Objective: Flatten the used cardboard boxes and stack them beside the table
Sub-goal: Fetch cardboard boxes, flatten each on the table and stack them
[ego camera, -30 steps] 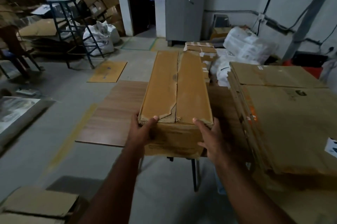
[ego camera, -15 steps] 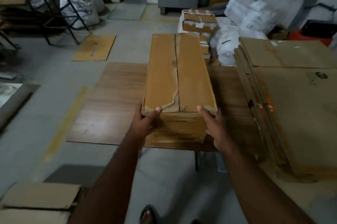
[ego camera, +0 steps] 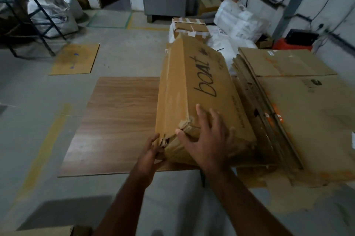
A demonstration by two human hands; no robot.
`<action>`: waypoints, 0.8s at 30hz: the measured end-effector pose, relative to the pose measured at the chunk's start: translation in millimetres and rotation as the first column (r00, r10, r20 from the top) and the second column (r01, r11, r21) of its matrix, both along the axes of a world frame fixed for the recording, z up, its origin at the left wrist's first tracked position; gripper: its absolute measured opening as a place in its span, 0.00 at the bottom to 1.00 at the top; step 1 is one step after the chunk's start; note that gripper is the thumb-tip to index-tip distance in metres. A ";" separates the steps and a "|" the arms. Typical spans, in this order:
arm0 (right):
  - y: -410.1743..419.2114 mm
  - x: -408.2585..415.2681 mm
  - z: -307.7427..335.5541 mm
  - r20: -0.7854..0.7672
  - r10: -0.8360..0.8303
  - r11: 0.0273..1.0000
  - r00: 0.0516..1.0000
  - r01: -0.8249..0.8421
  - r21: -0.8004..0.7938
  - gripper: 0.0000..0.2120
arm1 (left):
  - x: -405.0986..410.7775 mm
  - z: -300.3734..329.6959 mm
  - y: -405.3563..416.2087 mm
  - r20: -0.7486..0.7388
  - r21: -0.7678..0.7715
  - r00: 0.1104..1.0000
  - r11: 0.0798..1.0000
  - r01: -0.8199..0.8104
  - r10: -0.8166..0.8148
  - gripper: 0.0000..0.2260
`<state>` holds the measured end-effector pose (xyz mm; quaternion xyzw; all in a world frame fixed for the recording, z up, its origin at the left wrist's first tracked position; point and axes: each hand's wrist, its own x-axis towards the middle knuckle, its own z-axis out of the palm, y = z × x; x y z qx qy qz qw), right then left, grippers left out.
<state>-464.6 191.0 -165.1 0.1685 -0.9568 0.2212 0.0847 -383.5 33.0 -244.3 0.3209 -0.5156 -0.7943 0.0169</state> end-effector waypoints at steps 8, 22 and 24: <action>-64.7 27.0 -42.5 -0.034 0.160 0.931 0.987 -0.139 0.337 0.44 | 17.6 -15.0 -14.3 -0.043 -0.237 0.996 0.969 0.064 -0.077 0.22; 72.5 -34.6 -39.5 0.691 0.130 0.644 0.711 0.470 -0.604 0.44 | -7.0 -14.1 5.5 -0.084 -0.247 0.996 0.969 0.013 -0.035 0.38; 80.2 -33.9 -50.6 0.711 0.247 0.626 0.658 0.451 -0.636 0.31 | -9.5 -18.6 8.5 -0.083 -0.242 0.995 0.970 0.034 -0.055 0.43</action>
